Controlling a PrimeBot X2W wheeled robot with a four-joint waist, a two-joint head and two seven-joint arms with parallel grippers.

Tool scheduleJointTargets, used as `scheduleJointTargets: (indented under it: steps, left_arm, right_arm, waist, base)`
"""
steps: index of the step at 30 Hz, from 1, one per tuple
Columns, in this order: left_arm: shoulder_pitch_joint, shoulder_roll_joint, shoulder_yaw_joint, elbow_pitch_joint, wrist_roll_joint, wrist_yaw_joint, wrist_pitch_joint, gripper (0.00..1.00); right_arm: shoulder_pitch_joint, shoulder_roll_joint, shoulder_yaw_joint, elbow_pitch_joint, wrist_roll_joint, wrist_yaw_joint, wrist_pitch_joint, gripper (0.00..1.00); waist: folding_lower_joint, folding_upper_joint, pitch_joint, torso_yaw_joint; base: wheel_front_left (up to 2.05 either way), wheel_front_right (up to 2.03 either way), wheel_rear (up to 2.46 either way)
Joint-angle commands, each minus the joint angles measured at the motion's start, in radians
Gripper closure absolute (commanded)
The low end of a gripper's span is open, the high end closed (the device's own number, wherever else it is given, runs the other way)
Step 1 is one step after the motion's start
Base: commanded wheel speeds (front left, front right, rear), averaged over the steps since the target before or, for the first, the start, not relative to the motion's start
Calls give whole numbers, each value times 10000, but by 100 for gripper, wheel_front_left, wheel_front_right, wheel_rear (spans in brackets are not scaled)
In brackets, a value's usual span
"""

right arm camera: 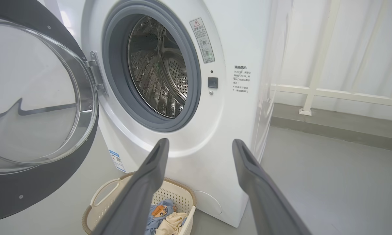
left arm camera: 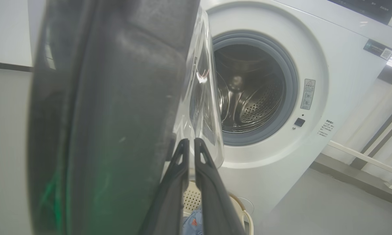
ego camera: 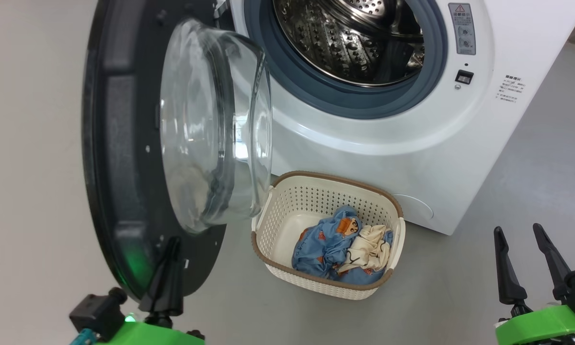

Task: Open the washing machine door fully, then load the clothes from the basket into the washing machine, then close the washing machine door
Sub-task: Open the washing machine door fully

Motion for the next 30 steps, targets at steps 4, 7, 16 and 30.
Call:
scheduleJointTargets:
  steps: [4, 7, 16, 30]
  left_arm:
    - [-265, 478, 755, -98, -197, 182, -66, 100]
    - [-439, 664, 902, 108, -234, 183, -56, 100]
    - [-1070, 1222, 1558, 914, -271, 254, -81, 100]
    - [-1574, 1646, 2609, 1783, 104, 445, -107, 100]
  right_arm:
    - [-147, -145, 204, -238, 68, 44, -93, 0]
    - [-112, -130, 177, -236, 67, 44, -93, 0]
    - [-60, -104, 213, -239, 70, 44, -93, 0]
    - [-86, -179, 274, -259, 72, 44, -93, 0]
  waist:
    - [0, -1, -14, 21]
    - [0, -1, -27, 38]
    - [0, -1, -26, -7]
    - [0, -1, 118, -19]
  base:
    - [0, 0, 0]
    - [0, 0, 0]
    - [0, 0, 0]
    - [0, 0, 0]
